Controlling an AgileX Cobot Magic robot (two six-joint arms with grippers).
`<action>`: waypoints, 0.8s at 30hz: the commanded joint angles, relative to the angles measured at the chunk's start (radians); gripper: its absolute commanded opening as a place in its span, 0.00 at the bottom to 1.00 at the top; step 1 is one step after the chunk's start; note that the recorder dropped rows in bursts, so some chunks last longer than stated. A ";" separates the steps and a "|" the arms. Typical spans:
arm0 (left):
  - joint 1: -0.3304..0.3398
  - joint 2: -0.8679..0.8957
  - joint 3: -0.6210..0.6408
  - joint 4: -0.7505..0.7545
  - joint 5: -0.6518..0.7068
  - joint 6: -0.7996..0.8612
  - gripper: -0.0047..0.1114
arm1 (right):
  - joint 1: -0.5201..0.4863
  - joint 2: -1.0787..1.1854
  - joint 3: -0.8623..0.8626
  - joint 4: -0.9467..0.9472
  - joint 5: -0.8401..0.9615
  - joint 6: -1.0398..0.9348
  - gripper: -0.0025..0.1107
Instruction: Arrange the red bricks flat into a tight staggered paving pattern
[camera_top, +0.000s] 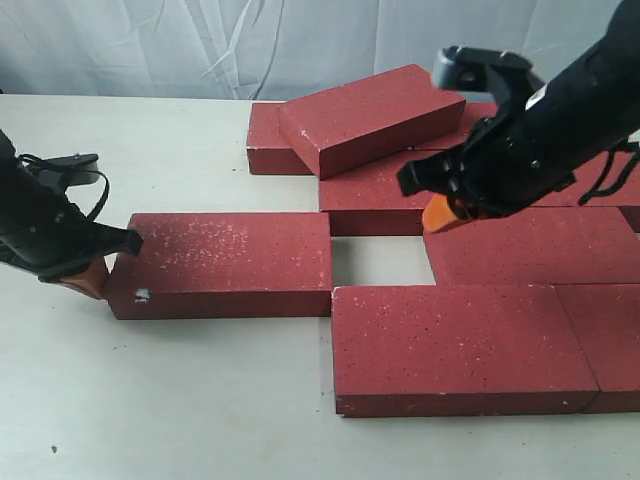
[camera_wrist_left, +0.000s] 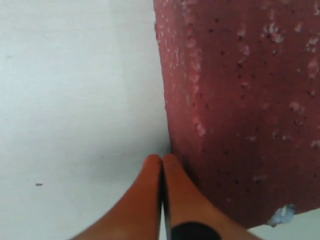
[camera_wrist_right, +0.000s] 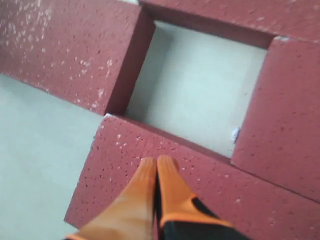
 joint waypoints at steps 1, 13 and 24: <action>0.006 0.000 0.002 -0.020 -0.010 0.003 0.04 | 0.072 0.064 -0.004 -0.017 0.020 -0.014 0.02; 0.006 0.000 0.002 -0.023 -0.080 0.005 0.04 | 0.142 0.230 -0.004 -0.070 0.075 -0.014 0.02; 0.006 0.000 0.002 -0.036 -0.105 0.010 0.04 | 0.142 0.278 -0.004 -0.104 0.192 -0.014 0.02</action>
